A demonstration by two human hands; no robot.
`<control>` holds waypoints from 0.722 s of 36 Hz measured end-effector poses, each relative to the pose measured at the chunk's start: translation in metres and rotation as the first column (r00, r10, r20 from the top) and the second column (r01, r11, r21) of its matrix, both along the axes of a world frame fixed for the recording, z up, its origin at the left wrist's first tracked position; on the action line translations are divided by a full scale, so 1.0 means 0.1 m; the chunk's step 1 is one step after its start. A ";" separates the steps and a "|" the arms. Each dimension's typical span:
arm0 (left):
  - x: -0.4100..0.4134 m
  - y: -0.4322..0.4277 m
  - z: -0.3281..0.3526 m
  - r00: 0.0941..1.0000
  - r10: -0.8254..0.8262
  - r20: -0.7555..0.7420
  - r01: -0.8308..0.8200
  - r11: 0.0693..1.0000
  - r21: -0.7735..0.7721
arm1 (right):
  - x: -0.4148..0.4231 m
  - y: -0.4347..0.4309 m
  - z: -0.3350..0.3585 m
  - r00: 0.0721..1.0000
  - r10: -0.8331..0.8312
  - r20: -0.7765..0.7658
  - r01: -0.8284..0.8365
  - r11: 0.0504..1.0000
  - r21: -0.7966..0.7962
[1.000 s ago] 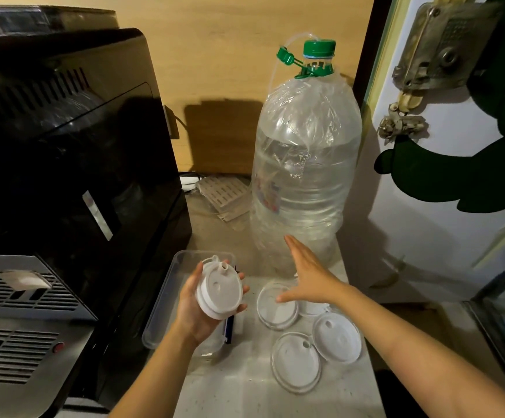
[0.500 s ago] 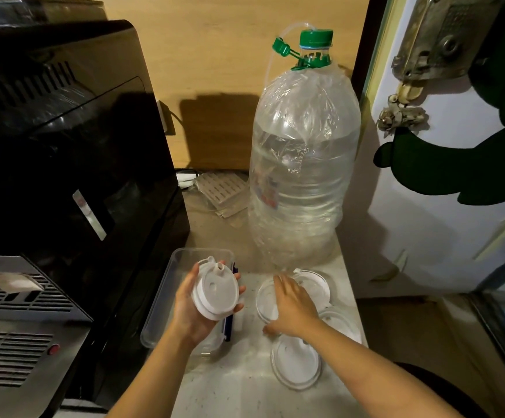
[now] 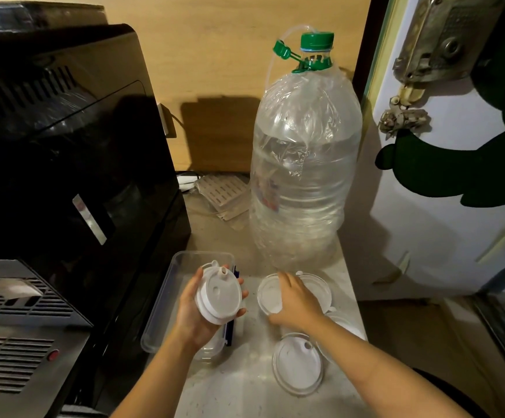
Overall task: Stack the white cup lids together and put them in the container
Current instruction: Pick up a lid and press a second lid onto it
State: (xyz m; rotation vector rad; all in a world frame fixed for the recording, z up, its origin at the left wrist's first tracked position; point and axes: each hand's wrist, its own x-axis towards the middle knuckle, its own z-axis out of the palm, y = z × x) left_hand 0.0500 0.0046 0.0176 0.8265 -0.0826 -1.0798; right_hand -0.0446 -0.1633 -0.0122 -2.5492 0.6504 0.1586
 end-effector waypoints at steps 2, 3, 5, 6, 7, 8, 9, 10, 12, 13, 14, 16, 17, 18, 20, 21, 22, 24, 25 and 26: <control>0.01 -0.01 0.00 1.000 0.006 -0.011 -0.006 1.000 0.020 | 0.00 -0.05 0.11 0.999 -0.002 0.034 0.000 0.999 0.044; 0.02 -0.01 0.00 1.000 0.009 -0.017 -0.008 1.000 0.027 | 0.00 -0.07 0.18 0.998 0.000 0.055 -0.003 0.998 0.055; 0.03 -0.03 0.01 0.999 0.020 -0.032 -0.019 0.999 0.033 | -0.01 -0.11 0.33 0.993 0.009 0.117 -0.017 0.997 0.070; 0.03 -0.04 0.02 0.999 0.030 -0.037 -0.029 0.999 0.036 | -0.02 -0.13 0.41 0.988 0.008 0.154 -0.022 0.996 0.090; 0.02 -0.05 0.03 0.998 0.039 -0.043 -0.037 0.998 0.042 | -0.02 -0.15 0.50 0.981 0.005 0.192 -0.028 0.993 0.116; 0.03 -0.06 0.04 0.998 0.050 -0.046 -0.047 0.998 0.052 | -0.02 -0.15 0.58 0.973 0.004 0.229 -0.037 0.989 0.142; 0.02 -0.07 0.05 0.998 0.052 -0.044 -0.049 0.997 0.057 | -0.03 -0.15 0.66 0.964 0.007 0.266 -0.051 0.986 0.161; 0.02 -0.09 0.05 0.998 0.045 -0.033 -0.043 0.998 0.055 | -0.04 -0.15 0.74 0.953 0.013 0.303 -0.069 0.982 0.176; 0.01 -0.14 0.07 1.000 0.016 0.001 -0.016 0.999 0.031 | -0.05 -0.12 0.88 0.931 0.032 0.363 -0.116 0.970 0.212; 0.00 -0.15 0.09 1.000 0.003 0.008 -0.003 1.000 0.020 | -0.07 -0.10 0.94 0.922 0.047 0.384 -0.145 0.963 0.229; -0.01 -0.17 0.10 1.000 -0.007 0.006 0.006 1.000 0.013 | -0.08 -0.07 0.99 0.914 0.066 0.400 -0.174 0.955 0.240; -0.03 -0.19 0.13 1.000 -0.016 0.003 0.016 1.000 0.009 | -0.09 -0.02 1.05 0.904 0.112 0.413 -0.229 0.942 0.244; -0.04 -0.21 0.15 0.999 -0.032 0.015 0.032 0.999 -0.002 | -0.09 0.00 1.06 0.900 0.136 0.414 -0.253 0.937 0.242; -0.06 -0.23 0.17 0.998 -0.052 0.039 0.053 0.999 -0.014 | -0.09 0.03 1.07 0.898 0.162 0.410 -0.277 0.931 0.238; -0.09 -0.26 0.21 0.992 -0.097 0.084 0.101 0.994 -0.046 | -0.08 0.06 1.06 0.895 0.213 0.392 -0.322 0.917 0.235; -0.09 -0.27 0.23 0.990 -0.108 0.085 0.113 0.992 -0.056 | -0.08 0.07 1.05 0.894 0.231 0.383 -0.338 0.910 0.241; -0.09 -0.28 0.24 0.991 -0.112 0.075 0.117 0.991 -0.063 | -0.07 0.08 1.04 0.895 0.241 0.376 -0.348 0.903 0.250; -0.10 -0.29 0.26 0.993 -0.108 0.045 0.110 0.992 -0.068 | -0.06 0.08 1.02 0.896 0.252 0.366 -0.360 0.894 0.266; -0.10 -0.30 0.27 0.994 -0.103 0.035 0.105 0.993 -0.053 | -0.06 0.08 1.02 0.895 0.257 0.363 -0.365 0.892 0.268; -0.10 -0.30 0.28 0.995 -0.100 0.029 0.101 0.994 -0.037 | -0.05 0.08 1.01 0.895 0.263 0.361 -0.369 0.890 0.267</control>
